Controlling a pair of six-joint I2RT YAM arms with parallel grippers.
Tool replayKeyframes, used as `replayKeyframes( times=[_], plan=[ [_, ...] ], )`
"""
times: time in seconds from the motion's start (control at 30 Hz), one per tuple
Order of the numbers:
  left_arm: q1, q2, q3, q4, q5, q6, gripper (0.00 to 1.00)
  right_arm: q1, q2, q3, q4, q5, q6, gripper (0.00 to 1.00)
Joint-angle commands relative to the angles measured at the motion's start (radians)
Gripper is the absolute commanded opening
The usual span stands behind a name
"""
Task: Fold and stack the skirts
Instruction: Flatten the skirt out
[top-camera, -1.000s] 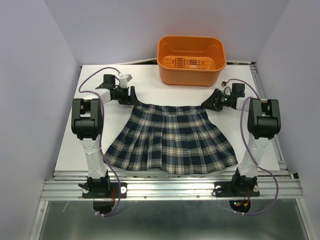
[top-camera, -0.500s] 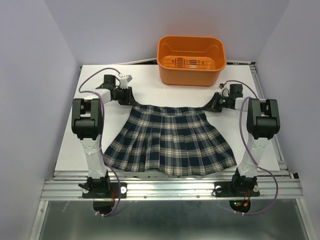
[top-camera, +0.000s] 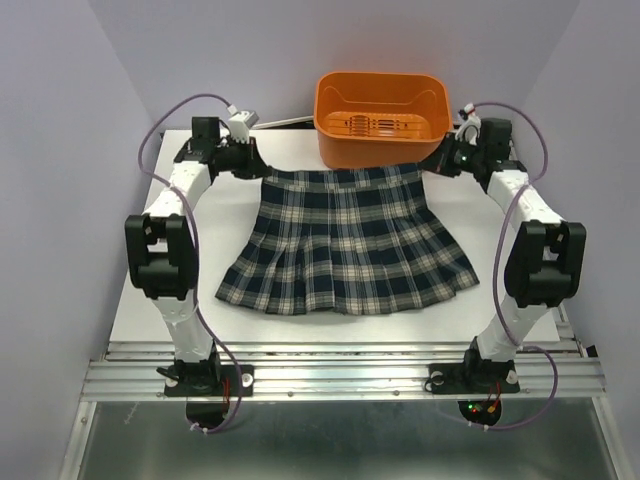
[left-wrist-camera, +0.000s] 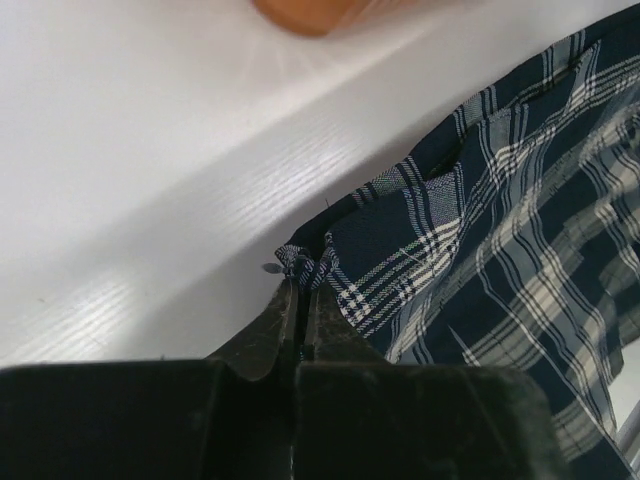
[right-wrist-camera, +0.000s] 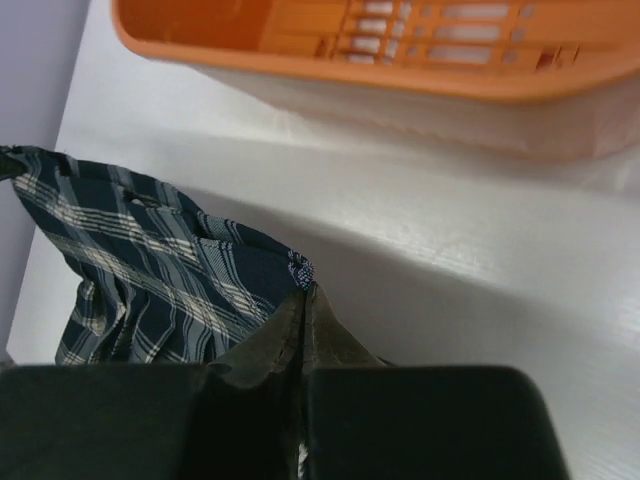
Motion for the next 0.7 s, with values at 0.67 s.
replayKeyframes(
  times=[0.67],
  plan=[
    [-0.38, -0.593, 0.065, 0.234, -0.089, 0.067, 0.0, 0.081, -0.411, 0.216, 0.146, 0.03, 0.085, 0.01]
  ],
)
